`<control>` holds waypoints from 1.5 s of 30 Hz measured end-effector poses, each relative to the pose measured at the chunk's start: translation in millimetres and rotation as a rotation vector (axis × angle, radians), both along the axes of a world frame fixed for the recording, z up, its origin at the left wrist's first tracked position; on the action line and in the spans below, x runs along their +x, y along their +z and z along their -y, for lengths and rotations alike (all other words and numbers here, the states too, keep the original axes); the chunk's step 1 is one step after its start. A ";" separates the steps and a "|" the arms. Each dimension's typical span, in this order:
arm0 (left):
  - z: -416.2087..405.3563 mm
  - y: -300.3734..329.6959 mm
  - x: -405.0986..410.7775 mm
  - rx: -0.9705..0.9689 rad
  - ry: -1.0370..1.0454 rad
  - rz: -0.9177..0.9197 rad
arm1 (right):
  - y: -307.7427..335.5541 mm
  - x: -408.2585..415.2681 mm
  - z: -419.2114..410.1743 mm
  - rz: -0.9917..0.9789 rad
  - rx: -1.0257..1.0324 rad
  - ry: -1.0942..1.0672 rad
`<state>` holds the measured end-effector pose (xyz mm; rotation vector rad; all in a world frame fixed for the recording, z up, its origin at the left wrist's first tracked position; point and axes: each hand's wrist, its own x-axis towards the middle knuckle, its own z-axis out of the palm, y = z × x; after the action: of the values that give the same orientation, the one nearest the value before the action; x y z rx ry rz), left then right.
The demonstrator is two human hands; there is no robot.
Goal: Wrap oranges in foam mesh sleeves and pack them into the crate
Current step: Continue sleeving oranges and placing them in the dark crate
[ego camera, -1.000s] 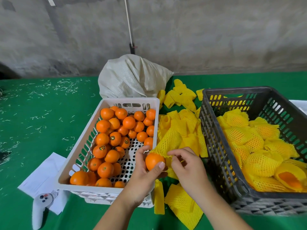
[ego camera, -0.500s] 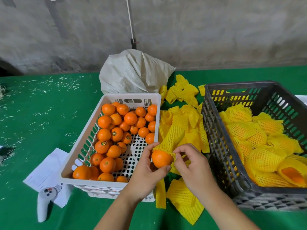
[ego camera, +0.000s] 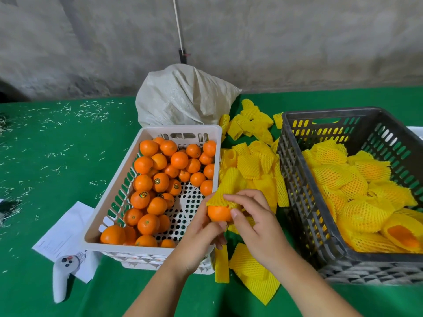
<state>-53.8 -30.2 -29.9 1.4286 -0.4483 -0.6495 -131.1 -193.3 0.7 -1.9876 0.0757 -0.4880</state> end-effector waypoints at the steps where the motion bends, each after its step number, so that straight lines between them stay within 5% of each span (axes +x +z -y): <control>1: -1.0 -0.6 0.0 0.021 -0.016 0.031 | -0.2 1.0 0.9 0.015 -0.012 -0.031; 5: 4.8 0.6 -4.9 0.048 0.070 0.137 | 1.4 2.7 3.6 0.093 -0.166 -0.200; 10: 10.4 2.6 -6.1 -0.020 0.246 0.083 | 3.2 -0.1 -18.8 0.224 -0.366 -0.081; 15: 4.3 6.6 -6.6 -0.058 0.185 0.009 | -5.2 -8.5 -21.4 0.065 -0.104 -0.109; 20: 0.3 6.3 -4.5 -0.065 0.070 0.065 | -6.6 -3.9 -13.4 0.145 -0.190 -0.096; 26: 2.0 2.7 -5.3 -0.014 0.276 0.280 | -15.2 -8.0 -23.8 0.247 -0.268 -0.130; 34: 6.0 -0.4 -10.4 0.004 0.309 0.342 | -0.8 -7.5 -22.2 -0.128 0.396 -0.049; 37: 6.9 -2.5 -12.0 0.038 0.302 0.344 | -3.6 0.1 -32.6 -0.269 0.387 0.054; 45: 6.4 -11.0 -6.5 0.142 0.244 0.309 | -15.3 0.6 -18.6 -0.184 0.626 -0.043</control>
<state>-60.3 -36.6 -40.9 1.6964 -0.4654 -0.2673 -130.4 -174.7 -14.6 -1.4106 0.3440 -0.2612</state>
